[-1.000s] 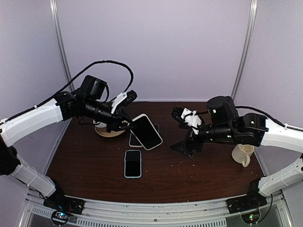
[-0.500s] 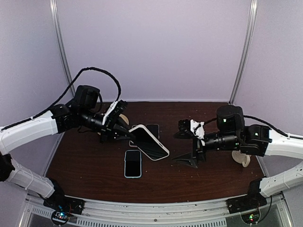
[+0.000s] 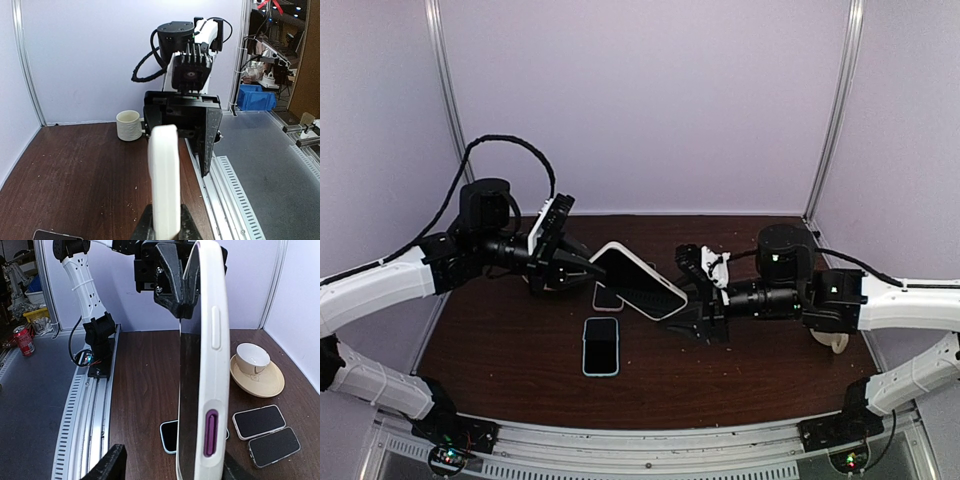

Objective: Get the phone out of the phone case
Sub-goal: Pass from the left arm to the right, then remove the top left corner of the phone case.

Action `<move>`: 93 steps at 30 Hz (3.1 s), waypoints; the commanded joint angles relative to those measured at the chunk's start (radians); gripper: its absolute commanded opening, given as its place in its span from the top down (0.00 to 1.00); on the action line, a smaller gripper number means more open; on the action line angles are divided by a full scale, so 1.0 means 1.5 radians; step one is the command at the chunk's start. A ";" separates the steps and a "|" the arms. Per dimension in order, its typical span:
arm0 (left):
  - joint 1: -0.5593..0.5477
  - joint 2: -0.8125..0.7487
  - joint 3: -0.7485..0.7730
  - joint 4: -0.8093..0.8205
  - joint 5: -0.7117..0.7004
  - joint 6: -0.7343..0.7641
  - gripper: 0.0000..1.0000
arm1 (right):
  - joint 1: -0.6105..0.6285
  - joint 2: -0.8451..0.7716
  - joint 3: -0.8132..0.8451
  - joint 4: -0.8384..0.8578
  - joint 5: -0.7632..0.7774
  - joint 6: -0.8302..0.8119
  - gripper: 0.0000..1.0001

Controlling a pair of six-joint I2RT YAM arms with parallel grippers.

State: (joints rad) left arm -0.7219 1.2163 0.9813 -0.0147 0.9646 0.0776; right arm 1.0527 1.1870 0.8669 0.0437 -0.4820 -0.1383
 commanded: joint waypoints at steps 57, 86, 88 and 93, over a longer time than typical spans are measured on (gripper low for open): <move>0.019 -0.114 0.010 -0.174 0.017 0.193 0.38 | 0.004 0.029 0.109 -0.182 0.071 -0.147 1.00; -0.024 -0.031 -0.007 -0.223 0.109 0.260 0.45 | 0.019 0.027 0.160 -0.301 0.091 -0.477 1.00; -0.035 -0.025 -0.008 -0.224 0.099 0.259 0.45 | 0.022 0.033 0.167 -0.302 0.093 -0.480 1.00; -0.064 -0.012 -0.008 -0.231 0.061 0.267 0.46 | 0.028 0.049 0.182 -0.298 0.103 -0.483 1.00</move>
State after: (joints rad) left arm -0.7879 1.1851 0.9775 -0.3866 1.0943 0.4557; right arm 1.0836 1.2533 1.0836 -0.4458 -0.3492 -0.8490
